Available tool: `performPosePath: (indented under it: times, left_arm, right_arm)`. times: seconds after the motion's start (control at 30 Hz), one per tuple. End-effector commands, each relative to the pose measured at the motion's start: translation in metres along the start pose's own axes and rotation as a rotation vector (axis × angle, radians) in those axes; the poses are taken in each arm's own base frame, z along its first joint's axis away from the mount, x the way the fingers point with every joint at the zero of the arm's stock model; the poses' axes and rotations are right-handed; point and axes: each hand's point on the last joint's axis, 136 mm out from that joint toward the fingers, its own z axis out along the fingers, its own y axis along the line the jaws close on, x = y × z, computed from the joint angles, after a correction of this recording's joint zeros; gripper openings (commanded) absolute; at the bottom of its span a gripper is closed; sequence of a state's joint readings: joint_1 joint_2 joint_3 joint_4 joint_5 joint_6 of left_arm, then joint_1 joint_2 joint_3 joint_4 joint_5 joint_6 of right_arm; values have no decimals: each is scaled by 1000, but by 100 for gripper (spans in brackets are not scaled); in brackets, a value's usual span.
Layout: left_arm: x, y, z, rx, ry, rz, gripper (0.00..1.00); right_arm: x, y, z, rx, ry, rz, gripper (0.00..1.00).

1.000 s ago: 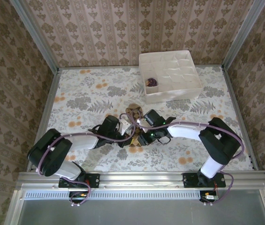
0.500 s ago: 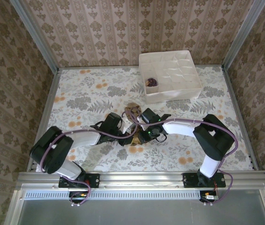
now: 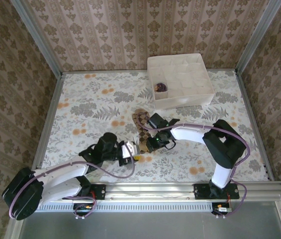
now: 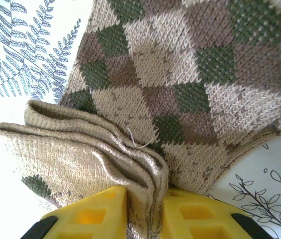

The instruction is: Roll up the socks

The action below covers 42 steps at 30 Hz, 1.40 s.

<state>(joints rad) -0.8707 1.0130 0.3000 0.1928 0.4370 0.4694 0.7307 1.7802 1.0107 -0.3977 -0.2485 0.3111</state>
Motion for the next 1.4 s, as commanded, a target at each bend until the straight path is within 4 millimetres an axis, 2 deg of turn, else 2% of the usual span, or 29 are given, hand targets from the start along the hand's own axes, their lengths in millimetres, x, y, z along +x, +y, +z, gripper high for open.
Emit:
performPosePath:
  times: [0.0,0.07,0.17,0.23,0.47,0.63,0.87,1.03,1.27,1.37]
  left_arm:
    - [1,9,9,-68,24,184,36]
    - [6,11,17,-77,48,200,37]
    - [16,16,29,-95,82,206,46]
    - [23,21,37,-114,96,216,48]
    - [35,35,54,-149,140,234,49]
    - [42,38,59,-152,148,219,50]
    - [58,41,67,-142,197,187,50]
    - [64,43,69,-157,215,175,42]
    - [58,36,70,-80,238,132,14]
    - [53,30,68,-40,238,106,8]
  right_arm:
    - [46,-42,20,127,180,54,24]
    - [46,-44,19,107,183,74,24]
    - [45,-44,17,85,183,87,24]
    - [45,-45,16,79,186,86,23]
    - [48,-47,15,59,206,85,23]
    - [55,-49,14,50,239,90,23]
    - [54,-46,12,20,246,93,23]
    - [52,-43,6,2,239,95,23]
    - [51,-39,-6,-15,232,94,27]
    - [48,-38,-11,-23,216,99,32]
